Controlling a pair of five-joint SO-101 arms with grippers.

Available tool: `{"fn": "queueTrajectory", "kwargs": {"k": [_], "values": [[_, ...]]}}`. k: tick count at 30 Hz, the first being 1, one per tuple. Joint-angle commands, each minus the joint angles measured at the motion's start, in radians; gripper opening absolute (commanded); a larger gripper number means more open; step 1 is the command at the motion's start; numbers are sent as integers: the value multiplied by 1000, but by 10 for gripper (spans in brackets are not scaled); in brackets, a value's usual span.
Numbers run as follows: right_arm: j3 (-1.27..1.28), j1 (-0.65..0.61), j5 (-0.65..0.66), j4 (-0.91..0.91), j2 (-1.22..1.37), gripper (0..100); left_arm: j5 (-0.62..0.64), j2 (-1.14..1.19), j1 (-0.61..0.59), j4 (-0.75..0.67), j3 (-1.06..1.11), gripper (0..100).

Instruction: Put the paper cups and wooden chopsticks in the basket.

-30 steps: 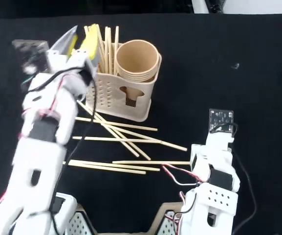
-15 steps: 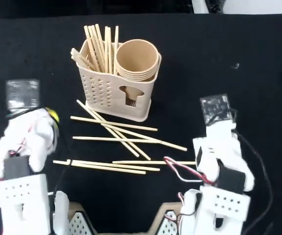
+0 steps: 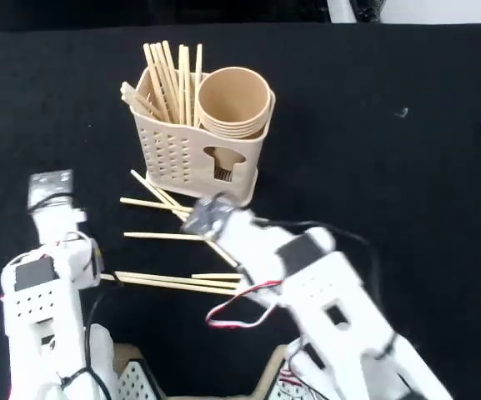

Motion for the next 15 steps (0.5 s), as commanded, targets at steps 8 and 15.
{"fn": "queueTrajectory", "kwargs": {"k": [8,15], "values": [[-58,-149,-8,-293,453,219,78,9,-154,-69,-12,152],[-176,-149,-3,-275,622,198,77,9,-156,-69,-12,152]]}}
